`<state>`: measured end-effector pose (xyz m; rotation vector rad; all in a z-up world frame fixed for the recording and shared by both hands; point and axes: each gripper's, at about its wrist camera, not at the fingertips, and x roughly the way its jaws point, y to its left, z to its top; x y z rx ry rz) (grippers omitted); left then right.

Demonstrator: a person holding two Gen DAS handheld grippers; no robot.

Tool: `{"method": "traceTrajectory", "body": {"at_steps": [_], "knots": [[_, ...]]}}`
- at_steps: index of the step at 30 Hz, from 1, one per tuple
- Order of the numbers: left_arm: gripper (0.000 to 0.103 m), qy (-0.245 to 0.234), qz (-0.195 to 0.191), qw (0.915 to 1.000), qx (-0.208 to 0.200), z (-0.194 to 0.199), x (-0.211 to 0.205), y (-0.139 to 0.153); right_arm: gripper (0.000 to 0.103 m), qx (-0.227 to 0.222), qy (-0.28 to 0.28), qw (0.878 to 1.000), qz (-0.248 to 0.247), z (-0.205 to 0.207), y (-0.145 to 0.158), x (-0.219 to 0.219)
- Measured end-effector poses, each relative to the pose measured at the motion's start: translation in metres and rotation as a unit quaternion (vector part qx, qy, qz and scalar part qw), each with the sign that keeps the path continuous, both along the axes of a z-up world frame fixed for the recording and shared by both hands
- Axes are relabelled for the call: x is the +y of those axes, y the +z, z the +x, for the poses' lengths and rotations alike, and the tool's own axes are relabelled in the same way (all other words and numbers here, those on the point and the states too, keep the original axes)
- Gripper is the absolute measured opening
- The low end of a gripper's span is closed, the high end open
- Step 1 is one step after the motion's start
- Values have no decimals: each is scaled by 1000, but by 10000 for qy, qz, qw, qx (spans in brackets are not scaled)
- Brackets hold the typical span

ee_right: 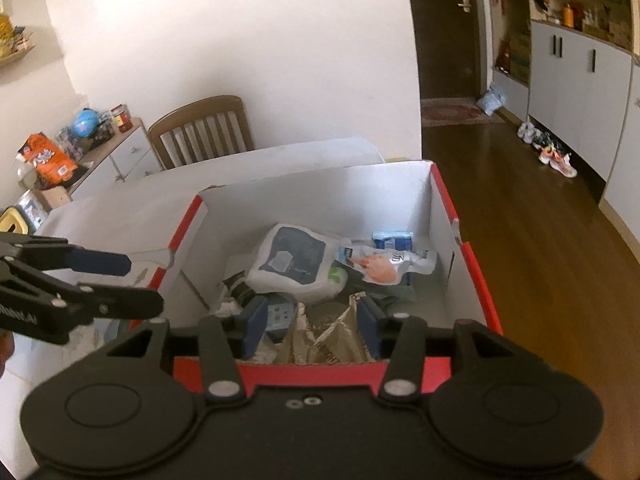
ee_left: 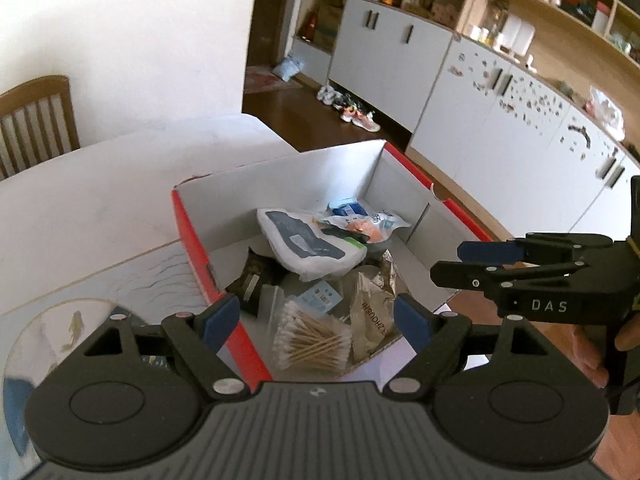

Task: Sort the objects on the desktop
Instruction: 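Withdraw both tools up out of the shoebox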

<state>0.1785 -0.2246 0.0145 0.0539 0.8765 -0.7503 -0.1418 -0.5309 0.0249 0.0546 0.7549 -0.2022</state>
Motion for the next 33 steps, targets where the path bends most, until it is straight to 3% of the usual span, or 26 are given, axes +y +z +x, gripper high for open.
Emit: {"method": "traceTrajectory", "body": {"at_steps": [4, 11, 12, 13, 33], "knots": [[84, 159, -5, 9999, 16, -9, 15, -1, 56, -155, 94, 9998, -79, -2, 1, 7], [90, 536, 50, 9985, -49, -17, 29, -4, 84, -238, 166, 9995, -141, -4, 1, 16], [100, 583, 31, 9983, -48, -17, 31, -4, 84, -245, 172, 9994, -149, -4, 1, 17], [103, 620, -14, 9981, -51, -17, 33, -5, 85, -237, 176, 9994, -155, -4, 1, 18], [103, 834, -50, 9957, -387, -48, 37, 5, 89, -479, 163, 9980, -380, -32, 11, 37]]}}
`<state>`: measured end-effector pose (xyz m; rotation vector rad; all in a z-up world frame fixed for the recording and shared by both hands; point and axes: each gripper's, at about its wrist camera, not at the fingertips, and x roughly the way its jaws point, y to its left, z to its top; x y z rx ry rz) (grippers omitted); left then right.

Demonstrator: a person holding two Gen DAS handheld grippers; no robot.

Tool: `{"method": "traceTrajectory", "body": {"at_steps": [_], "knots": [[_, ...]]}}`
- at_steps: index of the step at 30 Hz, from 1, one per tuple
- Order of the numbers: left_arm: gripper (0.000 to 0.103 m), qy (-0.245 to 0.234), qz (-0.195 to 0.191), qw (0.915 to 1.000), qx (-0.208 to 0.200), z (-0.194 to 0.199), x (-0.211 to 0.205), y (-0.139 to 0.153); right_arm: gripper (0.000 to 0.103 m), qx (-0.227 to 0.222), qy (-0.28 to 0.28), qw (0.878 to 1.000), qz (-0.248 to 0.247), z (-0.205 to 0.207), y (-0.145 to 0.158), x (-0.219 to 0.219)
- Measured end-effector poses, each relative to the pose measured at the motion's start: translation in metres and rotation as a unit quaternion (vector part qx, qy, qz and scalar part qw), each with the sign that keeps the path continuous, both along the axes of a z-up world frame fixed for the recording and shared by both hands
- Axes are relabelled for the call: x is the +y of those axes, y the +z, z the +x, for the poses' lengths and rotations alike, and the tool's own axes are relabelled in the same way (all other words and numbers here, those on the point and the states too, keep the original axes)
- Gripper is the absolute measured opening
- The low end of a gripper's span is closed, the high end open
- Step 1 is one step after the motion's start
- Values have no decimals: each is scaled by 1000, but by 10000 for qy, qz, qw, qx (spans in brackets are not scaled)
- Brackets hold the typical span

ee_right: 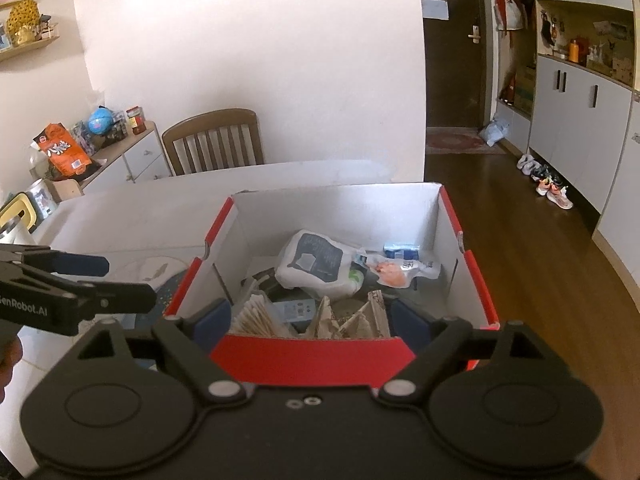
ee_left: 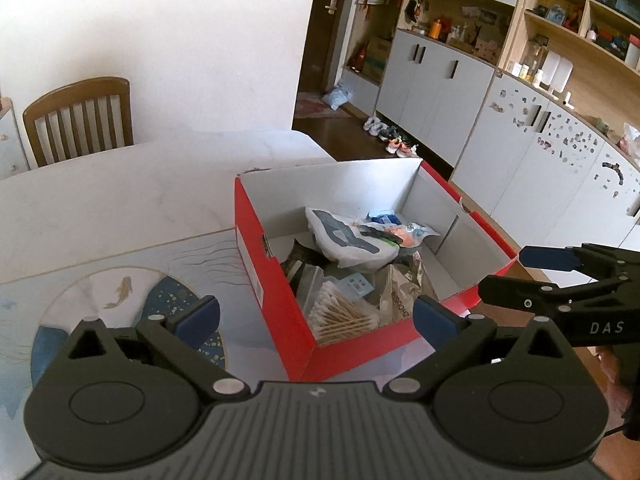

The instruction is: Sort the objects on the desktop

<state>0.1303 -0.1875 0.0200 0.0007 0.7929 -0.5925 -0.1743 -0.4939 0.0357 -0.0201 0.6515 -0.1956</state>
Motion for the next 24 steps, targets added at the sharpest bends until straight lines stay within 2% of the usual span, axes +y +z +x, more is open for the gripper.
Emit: {"method": "traceTrajectory", "body": {"at_steps": [13, 24], "knots": [[103, 132, 293, 9994, -88, -8, -2, -2, 89, 106, -54, 9999, 78, -7, -7, 2], [103, 65, 330, 9993, -145, -8, 0, -2, 89, 141, -87, 9998, 107, -6, -9, 4]]}}
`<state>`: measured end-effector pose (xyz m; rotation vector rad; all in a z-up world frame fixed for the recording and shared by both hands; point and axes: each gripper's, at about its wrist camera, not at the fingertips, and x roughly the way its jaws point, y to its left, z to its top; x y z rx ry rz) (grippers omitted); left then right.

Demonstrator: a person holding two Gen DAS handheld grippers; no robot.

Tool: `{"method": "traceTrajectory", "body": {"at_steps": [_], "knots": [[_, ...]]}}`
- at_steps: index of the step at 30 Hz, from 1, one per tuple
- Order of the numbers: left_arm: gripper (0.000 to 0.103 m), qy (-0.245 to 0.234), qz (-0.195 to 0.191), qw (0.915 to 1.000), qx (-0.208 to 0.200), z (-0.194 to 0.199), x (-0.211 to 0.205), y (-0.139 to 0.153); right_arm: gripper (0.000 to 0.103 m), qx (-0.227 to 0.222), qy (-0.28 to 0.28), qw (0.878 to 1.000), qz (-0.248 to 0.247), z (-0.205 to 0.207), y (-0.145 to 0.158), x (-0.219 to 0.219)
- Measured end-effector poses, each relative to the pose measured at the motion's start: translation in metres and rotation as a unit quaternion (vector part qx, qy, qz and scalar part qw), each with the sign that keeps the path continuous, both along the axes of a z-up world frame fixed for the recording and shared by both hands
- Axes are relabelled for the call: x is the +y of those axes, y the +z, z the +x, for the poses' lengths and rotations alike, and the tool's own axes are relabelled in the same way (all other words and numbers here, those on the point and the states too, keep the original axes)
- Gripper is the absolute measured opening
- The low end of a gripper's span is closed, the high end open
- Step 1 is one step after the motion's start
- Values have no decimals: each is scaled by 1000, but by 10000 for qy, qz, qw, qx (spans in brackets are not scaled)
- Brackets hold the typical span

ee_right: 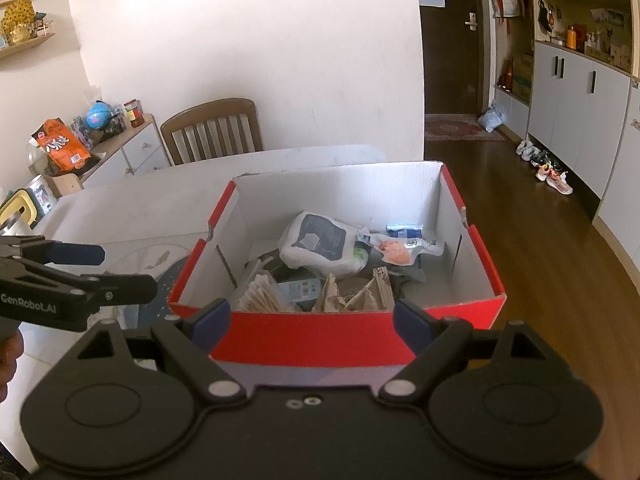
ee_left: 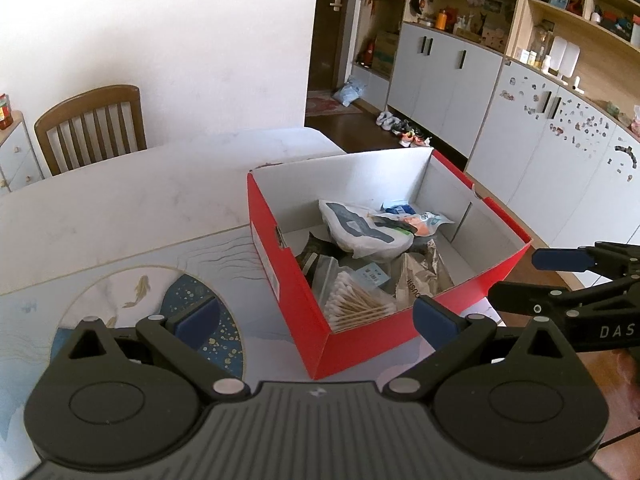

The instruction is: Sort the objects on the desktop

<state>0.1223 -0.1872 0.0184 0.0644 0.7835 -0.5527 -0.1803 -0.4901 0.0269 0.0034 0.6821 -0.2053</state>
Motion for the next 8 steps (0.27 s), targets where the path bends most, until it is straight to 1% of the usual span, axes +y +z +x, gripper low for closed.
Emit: {"method": "traceTrajectory", "body": {"at_steps": [4, 8], "knots": [[103, 4, 22, 10000, -8, 1, 1, 0, 89, 30, -33, 10000, 2, 0, -1, 1], [103, -40, -37, 10000, 53, 3, 5, -1, 89, 47, -41, 10000, -8, 1, -2, 4]]}}
